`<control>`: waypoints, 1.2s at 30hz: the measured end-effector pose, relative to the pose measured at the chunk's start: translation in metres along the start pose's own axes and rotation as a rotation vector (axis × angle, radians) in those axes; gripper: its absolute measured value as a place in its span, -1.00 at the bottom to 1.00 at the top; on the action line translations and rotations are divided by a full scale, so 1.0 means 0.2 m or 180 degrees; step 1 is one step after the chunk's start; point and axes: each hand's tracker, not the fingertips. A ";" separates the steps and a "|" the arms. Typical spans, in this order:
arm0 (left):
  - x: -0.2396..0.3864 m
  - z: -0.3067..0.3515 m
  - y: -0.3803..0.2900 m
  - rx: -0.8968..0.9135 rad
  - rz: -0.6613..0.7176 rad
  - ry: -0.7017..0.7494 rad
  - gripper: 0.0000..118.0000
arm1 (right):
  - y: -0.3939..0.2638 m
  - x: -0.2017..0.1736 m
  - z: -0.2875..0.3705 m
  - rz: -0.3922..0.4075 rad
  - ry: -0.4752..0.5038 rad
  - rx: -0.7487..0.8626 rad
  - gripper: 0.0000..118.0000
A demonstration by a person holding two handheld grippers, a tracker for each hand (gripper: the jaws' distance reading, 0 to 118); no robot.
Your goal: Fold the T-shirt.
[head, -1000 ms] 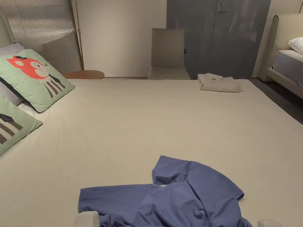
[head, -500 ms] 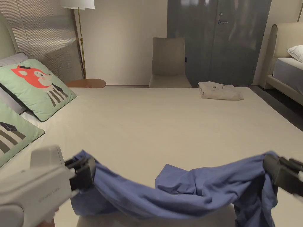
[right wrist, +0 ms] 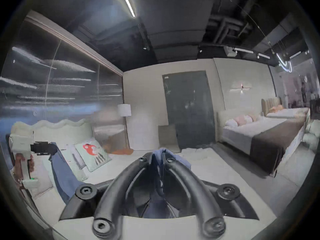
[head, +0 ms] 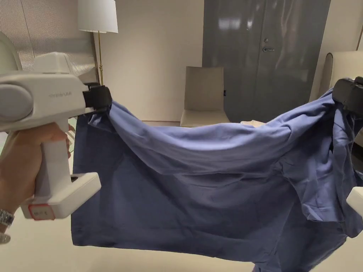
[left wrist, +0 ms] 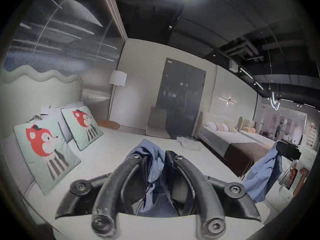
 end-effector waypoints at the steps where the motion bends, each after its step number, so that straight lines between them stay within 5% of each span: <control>1: 0.01 -0.06 0.04 0.0033 -0.0008 0.0014 -0.73 | 0.03 0.02 -0.06 0.0012 -0.0009 0.0023 -0.82; 11: 0.06 -0.50 0.31 0.0376 -0.0096 0.0027 -0.73 | 0.24 0.13 -0.47 0.0120 -0.0232 0.0306 -0.82; 20: 0.03 -0.76 0.20 0.0443 0.0013 0.0130 -0.73 | 0.15 0.18 -0.71 0.0145 -0.0342 0.0212 -0.82; 36: -0.10 -0.51 -0.40 -0.0237 0.0004 0.0369 -0.73 | -0.35 0.10 -0.40 0.0060 -0.0276 -0.0386 -0.83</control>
